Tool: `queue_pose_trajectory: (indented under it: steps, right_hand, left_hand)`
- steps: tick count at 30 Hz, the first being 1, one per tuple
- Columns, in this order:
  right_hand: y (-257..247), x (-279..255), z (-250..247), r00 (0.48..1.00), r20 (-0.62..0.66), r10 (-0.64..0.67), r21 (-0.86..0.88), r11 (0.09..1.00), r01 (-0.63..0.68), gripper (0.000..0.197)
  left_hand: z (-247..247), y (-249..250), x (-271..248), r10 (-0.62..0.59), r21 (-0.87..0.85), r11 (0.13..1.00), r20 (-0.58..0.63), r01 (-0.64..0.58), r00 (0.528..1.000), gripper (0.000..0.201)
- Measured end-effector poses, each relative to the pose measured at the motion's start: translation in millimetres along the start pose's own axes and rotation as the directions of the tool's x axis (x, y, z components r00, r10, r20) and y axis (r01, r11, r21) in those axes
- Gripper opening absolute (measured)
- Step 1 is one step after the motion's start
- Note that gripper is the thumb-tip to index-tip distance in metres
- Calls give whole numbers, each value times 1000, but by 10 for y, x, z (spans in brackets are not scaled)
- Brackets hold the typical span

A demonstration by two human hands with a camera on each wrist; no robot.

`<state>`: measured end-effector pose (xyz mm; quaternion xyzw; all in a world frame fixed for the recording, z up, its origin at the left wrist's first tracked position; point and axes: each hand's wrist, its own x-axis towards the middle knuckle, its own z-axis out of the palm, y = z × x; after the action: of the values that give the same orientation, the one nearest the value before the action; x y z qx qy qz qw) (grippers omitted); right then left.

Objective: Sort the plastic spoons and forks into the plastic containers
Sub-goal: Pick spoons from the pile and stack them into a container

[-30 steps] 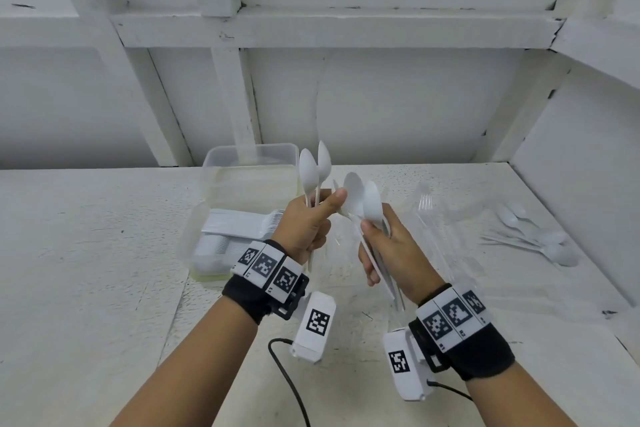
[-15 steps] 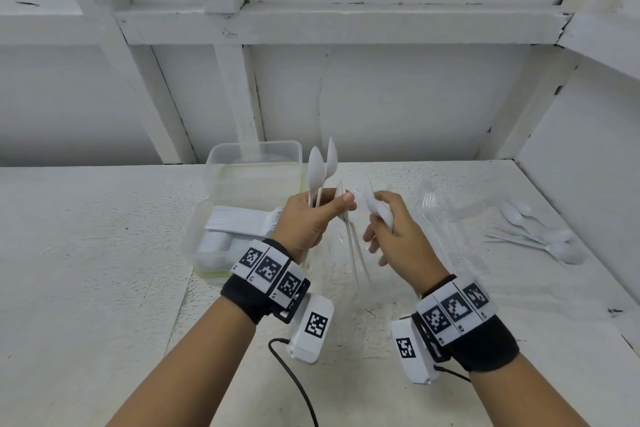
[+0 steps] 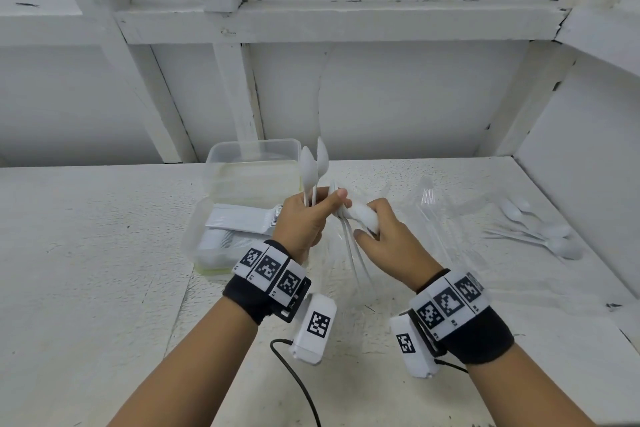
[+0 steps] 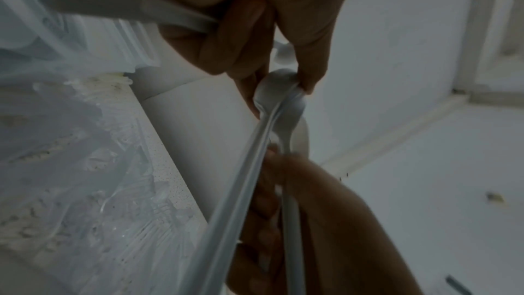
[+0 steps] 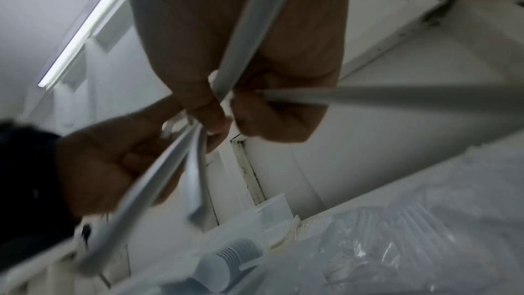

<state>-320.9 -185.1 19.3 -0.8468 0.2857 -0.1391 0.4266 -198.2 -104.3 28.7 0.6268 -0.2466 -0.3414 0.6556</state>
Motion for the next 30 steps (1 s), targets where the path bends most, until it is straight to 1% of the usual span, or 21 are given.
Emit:
queue_pose_trajectory:
  steps: [2,3,5,6,8,10,12,14,16,19,21,23,24,27,30]
  right_hand:
    - [-9,-21,-49,1000,-3,27,63,998,-26,35]
    - [-15,-32,-77,999,0,35,104,994,-34,37]
    - [-28,-36,-121,998,-19,58,200,978,-53,27]
    - [-29,-27,-132,996,-54,71,245,968,-56,20]
    - [-17,12,-116,985,-159,73,288,957,-24,14]
    - [-44,33,-63,976,-216,12,265,963,47,9]
    - [-55,40,21,973,-223,-67,229,966,119,6]
    - [-50,44,91,969,-230,-95,223,964,147,8]
    - [-78,32,122,975,-199,-96,252,957,146,15]
    - [-110,-10,115,994,-49,-100,307,945,110,24]
    - [-122,-49,101,995,37,-95,343,936,77,36]
    - [-115,-63,105,994,51,-96,327,942,74,45]
    - [-113,-64,106,994,50,-98,317,945,77,46]
    - [-115,-74,98,991,63,-116,341,936,88,41]
    - [-71,-63,79,996,38,-75,391,919,54,33]
  left_hand:
    - [-44,-15,24,8,-8,1000,-36,-9,999,21]
    - [-60,-17,27,9,-9,1000,-46,-9,999,21]
    - [-78,-17,20,15,-6,1000,-52,-15,999,20]
    - [-74,-12,9,18,0,1000,-46,-18,999,20]
    - [-44,-6,-18,24,23,999,-33,-23,999,21]
    - [8,7,-48,32,29,999,-16,-31,999,20]
    - [60,29,-70,41,-1,999,-17,-41,999,14]
    - [97,44,-81,51,-33,998,-20,-51,999,8]
    - [110,28,-76,45,-30,998,-19,-46,999,8]
    - [86,-17,-46,16,-37,999,-31,-17,999,13]
    - [76,-35,-30,-2,-71,997,-23,0,1000,15]
    - [78,-45,-28,-19,-80,997,11,20,1000,17]
    - [77,-47,-26,-24,-78,997,31,26,999,18]
    - [55,-57,-14,-30,-59,998,62,34,998,22]
    - [36,-56,-2,-22,-38,999,72,25,997,20]
